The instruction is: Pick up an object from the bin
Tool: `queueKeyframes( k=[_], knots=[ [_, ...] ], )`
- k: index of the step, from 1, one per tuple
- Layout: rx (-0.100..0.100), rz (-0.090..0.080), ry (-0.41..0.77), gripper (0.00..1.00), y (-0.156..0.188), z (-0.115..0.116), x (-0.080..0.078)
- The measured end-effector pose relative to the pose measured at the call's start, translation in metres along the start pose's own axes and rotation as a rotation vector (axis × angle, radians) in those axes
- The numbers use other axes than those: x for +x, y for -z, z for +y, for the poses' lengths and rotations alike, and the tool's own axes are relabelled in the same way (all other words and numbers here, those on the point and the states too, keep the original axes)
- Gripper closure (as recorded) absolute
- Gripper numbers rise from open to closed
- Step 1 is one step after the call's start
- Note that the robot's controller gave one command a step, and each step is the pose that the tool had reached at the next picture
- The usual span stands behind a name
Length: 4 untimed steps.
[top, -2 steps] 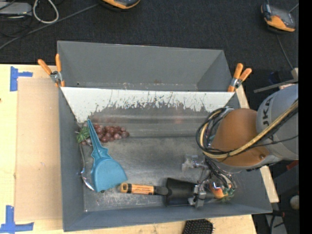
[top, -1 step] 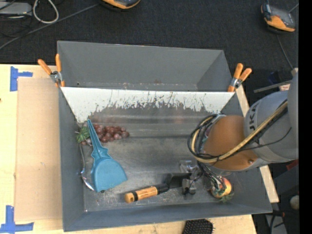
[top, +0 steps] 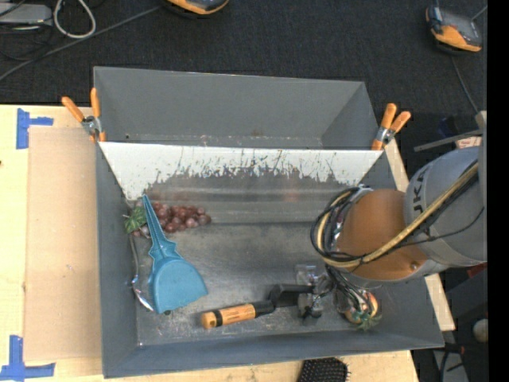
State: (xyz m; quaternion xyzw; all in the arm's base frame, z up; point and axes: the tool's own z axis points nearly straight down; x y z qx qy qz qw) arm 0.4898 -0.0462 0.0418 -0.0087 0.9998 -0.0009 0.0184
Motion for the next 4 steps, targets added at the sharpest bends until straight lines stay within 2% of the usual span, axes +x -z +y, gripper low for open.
queueKeyframes(
  k=[1,2,3,4],
  knots=[
    [0.000,0.005,-0.001,1.00,0.006,0.000,0.002],
    [-0.001,0.001,0.111,1.00,0.028,0.011,-0.004],
    [-0.001,0.006,0.105,1.00,0.033,0.014,-0.002],
    [-0.002,0.001,0.177,1.00,0.028,0.020,0.006]
  ],
)
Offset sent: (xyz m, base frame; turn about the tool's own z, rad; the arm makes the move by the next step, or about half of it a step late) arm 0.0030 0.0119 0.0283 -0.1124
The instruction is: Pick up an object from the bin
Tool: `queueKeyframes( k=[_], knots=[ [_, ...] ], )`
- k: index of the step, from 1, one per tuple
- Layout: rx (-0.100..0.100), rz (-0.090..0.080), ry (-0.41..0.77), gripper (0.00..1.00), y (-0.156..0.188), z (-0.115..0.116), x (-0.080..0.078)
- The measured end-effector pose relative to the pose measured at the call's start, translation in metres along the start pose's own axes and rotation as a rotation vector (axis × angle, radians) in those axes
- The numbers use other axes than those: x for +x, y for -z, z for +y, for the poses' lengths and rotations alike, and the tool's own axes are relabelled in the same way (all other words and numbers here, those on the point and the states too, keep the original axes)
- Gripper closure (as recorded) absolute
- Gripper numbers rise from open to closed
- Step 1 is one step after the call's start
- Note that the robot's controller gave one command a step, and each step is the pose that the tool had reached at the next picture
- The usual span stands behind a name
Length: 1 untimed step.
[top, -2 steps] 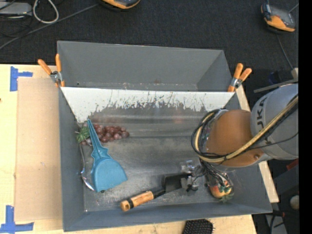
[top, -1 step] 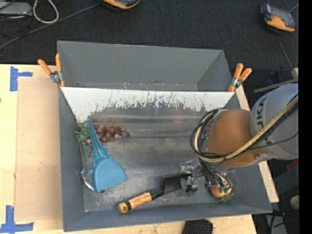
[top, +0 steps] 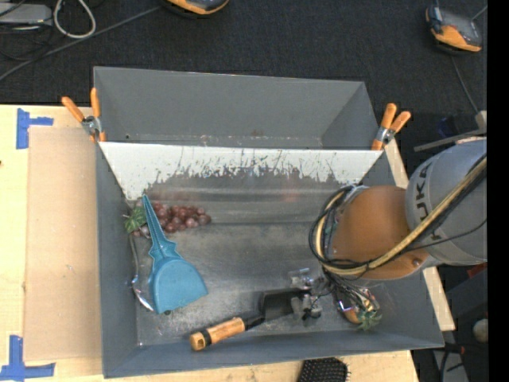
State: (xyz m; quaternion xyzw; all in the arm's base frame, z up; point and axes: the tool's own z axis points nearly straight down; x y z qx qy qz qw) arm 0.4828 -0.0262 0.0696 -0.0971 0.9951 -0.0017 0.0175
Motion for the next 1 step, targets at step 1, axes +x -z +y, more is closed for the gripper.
queueKeyframes(
  k=[1],
  knots=[
    [0.000,0.002,0.061,1.00,-0.0003,0.0024,-0.0042]
  ],
)
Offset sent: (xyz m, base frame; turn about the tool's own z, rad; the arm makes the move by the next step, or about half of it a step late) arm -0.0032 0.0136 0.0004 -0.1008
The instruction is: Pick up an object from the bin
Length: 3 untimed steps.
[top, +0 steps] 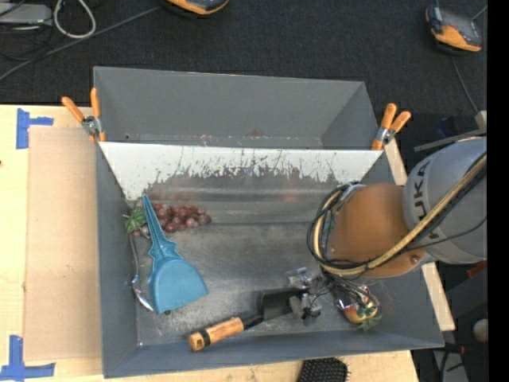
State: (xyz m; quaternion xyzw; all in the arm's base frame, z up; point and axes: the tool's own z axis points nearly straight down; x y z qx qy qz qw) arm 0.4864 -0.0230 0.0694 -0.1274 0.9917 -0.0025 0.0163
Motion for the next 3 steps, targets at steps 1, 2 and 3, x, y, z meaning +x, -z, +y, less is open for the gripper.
queueKeyframes(
  k=[1,2,3],
  knots=[
    [-0.001,0.001,0.037,1.00,0.000,0.012,0.004],
    [-0.001,0.000,0.175,1.00,0.000,0.008,-0.008],
    [-0.003,0.003,0.248,1.00,0.000,0.034,-0.008]
  ],
)
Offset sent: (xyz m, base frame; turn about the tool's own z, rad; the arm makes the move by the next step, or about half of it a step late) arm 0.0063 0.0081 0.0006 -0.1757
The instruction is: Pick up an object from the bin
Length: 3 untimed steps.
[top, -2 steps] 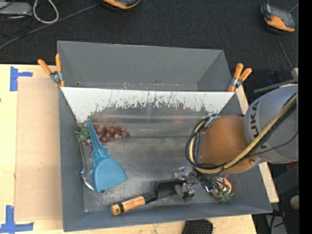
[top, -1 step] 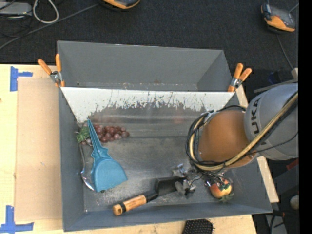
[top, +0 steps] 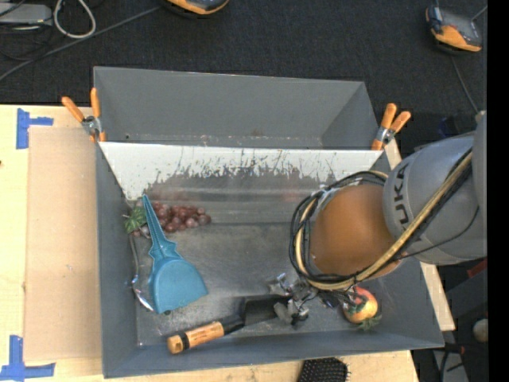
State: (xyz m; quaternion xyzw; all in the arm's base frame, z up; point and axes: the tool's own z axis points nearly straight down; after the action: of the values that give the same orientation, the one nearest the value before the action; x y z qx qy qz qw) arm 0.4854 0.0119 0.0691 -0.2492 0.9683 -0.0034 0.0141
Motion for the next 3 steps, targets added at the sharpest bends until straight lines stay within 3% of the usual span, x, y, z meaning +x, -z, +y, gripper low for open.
queueKeyframes(
  k=[1,2,3],
  knots=[
    [0.004,-0.007,0.046,0.00,0.0011,0.0047,-0.0013],
    [0.005,-0.009,0.046,1.00,0.0010,0.0045,-0.0017],
    [0.005,-0.009,0.047,1.00,0.0010,0.0045,-0.0017]
  ],
)
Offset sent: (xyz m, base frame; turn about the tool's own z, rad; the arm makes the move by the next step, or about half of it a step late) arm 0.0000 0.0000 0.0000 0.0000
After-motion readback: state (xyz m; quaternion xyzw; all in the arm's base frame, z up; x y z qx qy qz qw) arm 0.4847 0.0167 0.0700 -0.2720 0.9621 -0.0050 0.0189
